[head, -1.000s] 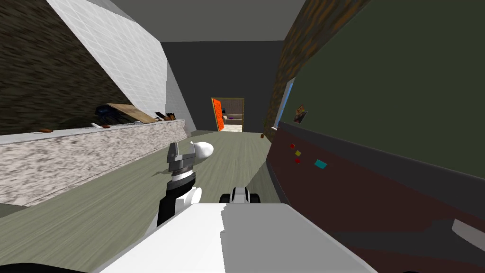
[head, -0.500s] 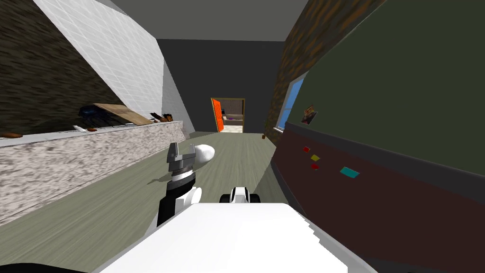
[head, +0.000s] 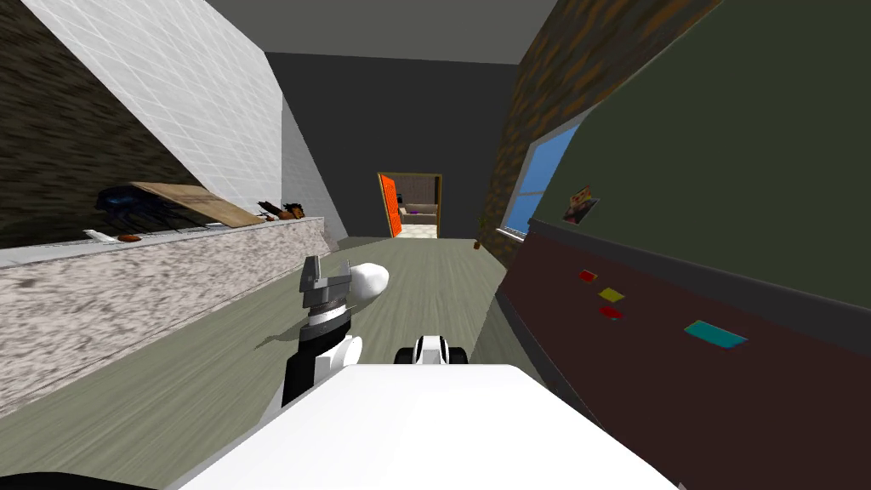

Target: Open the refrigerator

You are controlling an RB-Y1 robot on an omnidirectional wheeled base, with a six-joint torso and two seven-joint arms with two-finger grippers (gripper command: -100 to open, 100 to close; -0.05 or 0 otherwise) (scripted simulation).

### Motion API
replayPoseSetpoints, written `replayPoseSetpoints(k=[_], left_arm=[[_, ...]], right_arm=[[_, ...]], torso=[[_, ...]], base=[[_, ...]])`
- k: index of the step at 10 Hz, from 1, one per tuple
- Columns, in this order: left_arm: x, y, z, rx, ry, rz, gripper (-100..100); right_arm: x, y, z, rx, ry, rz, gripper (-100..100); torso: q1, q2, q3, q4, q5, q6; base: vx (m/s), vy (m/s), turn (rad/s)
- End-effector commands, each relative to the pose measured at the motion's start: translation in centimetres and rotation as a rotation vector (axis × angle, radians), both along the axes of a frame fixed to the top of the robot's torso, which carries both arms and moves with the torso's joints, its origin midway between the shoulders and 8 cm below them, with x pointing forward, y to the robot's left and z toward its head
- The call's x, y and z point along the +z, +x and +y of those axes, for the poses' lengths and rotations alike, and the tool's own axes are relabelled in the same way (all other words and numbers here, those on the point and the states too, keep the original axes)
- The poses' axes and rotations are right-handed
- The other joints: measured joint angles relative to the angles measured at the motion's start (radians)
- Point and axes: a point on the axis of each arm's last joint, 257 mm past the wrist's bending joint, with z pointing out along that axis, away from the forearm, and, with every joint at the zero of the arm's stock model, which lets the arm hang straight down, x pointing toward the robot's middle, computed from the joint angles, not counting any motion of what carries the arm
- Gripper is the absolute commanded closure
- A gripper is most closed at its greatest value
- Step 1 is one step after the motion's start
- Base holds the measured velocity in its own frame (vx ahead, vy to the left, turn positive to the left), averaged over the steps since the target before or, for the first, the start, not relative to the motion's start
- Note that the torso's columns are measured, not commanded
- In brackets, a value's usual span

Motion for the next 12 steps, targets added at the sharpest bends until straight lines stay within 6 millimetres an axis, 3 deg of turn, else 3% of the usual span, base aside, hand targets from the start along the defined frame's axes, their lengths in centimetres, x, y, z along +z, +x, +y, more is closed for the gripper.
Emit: replayPoseSetpoints(k=[1,4,10,12], left_arm=[[0.0,0.0,0.0,0.0,0.0,0.0,0],[0.0,0.0,0.0,0.0,0.0,0.0,0],[0.0,0.0,0.0,0.0,0.0,0.0,0],[0.0,0.0,0.0,0.0,0.0,0.0,0]], right_arm=[[0.3,-0.6,-0.4,-0.032,-0.005,-0.001,100],[-0.1,-1.3,-0.9,-0.065,0.002,0.003,100],[0.2,-4.2,-2.7,-0.196,-0.001,0.005,100],[0.2,-5.0,-3.0,-0.229,-0.002,0.005,100]], torso=[[0.002,0.0,0.001,0.0,0.0,0.002],[0.001,0.005,0.005,0.003,-0.001,0.004],[-0.005,-0.003,-0.004,-0.002,0.001,-0.003],[0.004,-0.007,-0.002,-0.002,-0.002,0.0]], base=[[0.149,0.251,-0.028],[0.127,0.136,-0.038],[0.244,0.209,-0.037],[0.258,0.275,-0.032]])
